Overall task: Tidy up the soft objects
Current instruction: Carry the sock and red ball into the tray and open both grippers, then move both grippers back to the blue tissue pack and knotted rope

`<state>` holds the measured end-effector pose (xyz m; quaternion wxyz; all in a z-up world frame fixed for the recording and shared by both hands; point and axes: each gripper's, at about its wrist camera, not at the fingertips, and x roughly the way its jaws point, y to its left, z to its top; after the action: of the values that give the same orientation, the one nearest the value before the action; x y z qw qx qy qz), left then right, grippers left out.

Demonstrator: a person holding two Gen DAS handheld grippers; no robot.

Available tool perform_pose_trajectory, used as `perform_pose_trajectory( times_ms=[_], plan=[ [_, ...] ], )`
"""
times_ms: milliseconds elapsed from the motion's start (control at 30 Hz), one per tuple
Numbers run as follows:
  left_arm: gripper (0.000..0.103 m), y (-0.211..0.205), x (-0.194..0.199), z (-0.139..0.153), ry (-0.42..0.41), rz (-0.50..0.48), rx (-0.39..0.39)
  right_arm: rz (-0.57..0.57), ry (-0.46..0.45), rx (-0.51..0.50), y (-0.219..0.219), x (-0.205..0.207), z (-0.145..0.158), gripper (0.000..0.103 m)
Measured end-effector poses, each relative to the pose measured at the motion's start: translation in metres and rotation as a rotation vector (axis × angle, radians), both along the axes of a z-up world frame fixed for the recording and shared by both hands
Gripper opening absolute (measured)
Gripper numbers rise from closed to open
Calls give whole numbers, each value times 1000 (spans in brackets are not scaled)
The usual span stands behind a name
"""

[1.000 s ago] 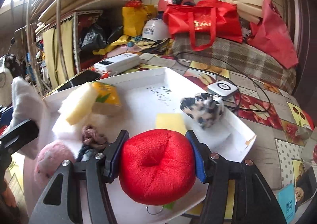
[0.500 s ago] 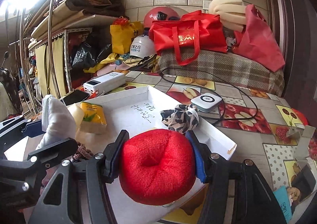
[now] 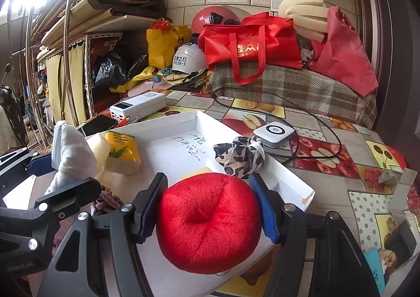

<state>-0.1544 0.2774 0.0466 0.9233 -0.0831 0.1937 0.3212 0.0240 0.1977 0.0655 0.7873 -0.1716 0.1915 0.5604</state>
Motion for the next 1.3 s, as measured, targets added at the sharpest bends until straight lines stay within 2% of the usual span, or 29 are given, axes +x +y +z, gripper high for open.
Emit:
perform_pose_trajectory(
  times_ms=[33,67,100,133,167,267,500,767,867,1000,1100,1167,1233,1300],
  plan=[
    [77,-1,-3,1,-12,21,11,-1,0,-1,0,1,0,87],
    [86,-2,-7,2,-27,49,25,0,2,2,0,0,0,97],
    [91,-3,-11,3,-44,63,37,0,1,3,0,0,0,103],
    [102,-5,-14,4,-57,70,50,-5,-1,8,-1,-1,0,103],
    [103,-7,-15,4,-61,75,63,-5,-2,12,-2,-1,0,103],
    [103,-8,-13,5,-48,84,82,-7,-17,13,-3,-5,0,103],
    [103,-1,-19,4,-73,124,48,-21,-27,26,-5,-6,2,103],
    [103,-9,-25,6,-99,143,97,-55,-41,98,-19,-7,8,103],
    [103,-10,-28,6,-102,173,92,-64,-31,109,-27,-7,9,103],
    [103,-16,-36,7,-122,219,98,-75,-26,166,-52,-11,12,103],
    [103,-24,-43,7,-147,217,87,-118,-49,279,-92,-16,20,103],
    [103,-30,-45,6,-159,208,65,-93,-9,344,-119,-14,23,103],
    [103,-35,-44,6,-162,207,50,-78,30,336,-135,-9,23,103],
    [103,-43,-42,6,-164,174,36,-110,57,263,-143,-2,19,103]
  ],
)
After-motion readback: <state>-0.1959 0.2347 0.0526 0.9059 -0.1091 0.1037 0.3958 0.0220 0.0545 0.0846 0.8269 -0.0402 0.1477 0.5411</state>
